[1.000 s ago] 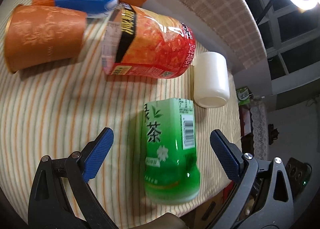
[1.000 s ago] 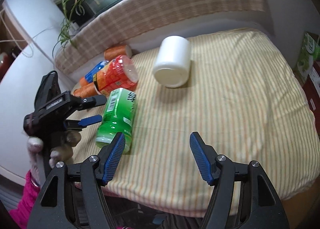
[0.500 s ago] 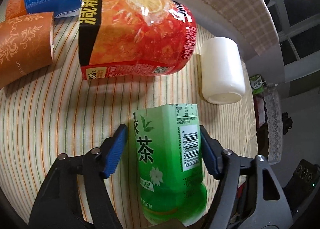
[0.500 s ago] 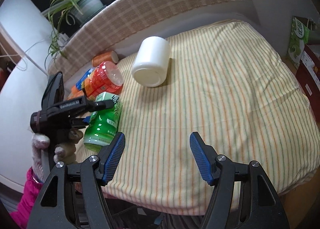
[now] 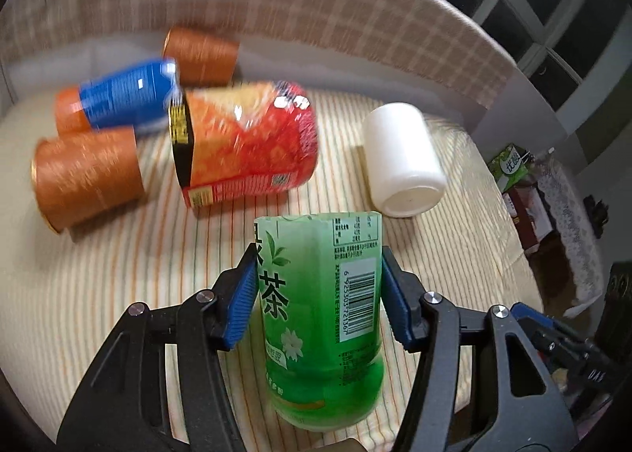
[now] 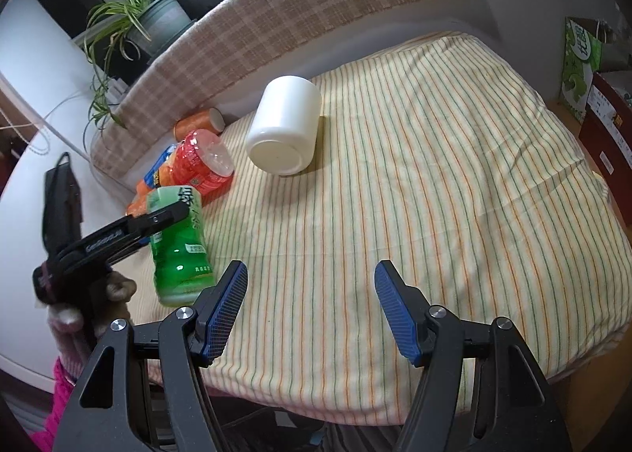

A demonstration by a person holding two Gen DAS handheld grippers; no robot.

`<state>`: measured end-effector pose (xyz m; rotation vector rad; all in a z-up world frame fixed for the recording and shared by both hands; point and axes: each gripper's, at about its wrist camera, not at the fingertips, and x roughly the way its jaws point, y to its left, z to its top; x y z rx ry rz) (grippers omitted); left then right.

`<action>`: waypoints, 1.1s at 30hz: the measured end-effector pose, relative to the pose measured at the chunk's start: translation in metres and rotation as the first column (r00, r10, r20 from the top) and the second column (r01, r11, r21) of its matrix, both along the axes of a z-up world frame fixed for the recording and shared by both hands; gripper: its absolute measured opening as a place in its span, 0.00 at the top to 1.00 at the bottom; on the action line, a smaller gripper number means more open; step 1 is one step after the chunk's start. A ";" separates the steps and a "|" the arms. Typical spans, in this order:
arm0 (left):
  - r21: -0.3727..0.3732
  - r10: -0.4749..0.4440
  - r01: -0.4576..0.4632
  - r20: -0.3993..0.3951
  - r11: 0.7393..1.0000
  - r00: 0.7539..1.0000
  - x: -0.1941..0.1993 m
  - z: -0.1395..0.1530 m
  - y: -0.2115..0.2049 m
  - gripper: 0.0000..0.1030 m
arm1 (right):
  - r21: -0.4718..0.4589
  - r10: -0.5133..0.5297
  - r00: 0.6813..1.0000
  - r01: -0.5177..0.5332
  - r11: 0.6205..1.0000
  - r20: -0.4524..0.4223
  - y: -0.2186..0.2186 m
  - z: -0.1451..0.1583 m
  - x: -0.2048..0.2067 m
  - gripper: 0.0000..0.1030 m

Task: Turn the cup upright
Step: 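Close the left tool on the green bottle while the right tool releases it, then rotate the green bottle upright with the left tool and lower it onto the bed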

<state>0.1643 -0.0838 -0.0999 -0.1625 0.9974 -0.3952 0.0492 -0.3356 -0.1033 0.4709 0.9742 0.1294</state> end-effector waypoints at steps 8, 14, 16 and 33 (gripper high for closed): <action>0.088 -0.015 0.001 0.162 0.996 0.987 -0.023 0.014 -0.011 0.44 | -0.005 0.011 1.000 -0.011 1.000 0.009 0.006 0.002 -0.003 0.35; 0.121 -0.034 0.009 0.210 0.993 0.977 -0.038 0.014 -0.016 0.44 | -0.007 0.003 1.000 -0.003 1.000 0.013 0.005 0.003 -0.004 0.36; 0.121 -0.041 0.015 0.213 0.993 0.976 -0.044 0.014 -0.015 0.44 | -0.007 0.000 1.000 0.000 1.000 0.016 0.005 0.004 -0.005 0.35; 0.103 -0.080 0.058 0.222 0.993 0.972 -0.079 0.017 0.000 0.44 | -0.038 0.017 0.999 -0.015 0.999 0.042 0.018 0.014 -0.012 0.35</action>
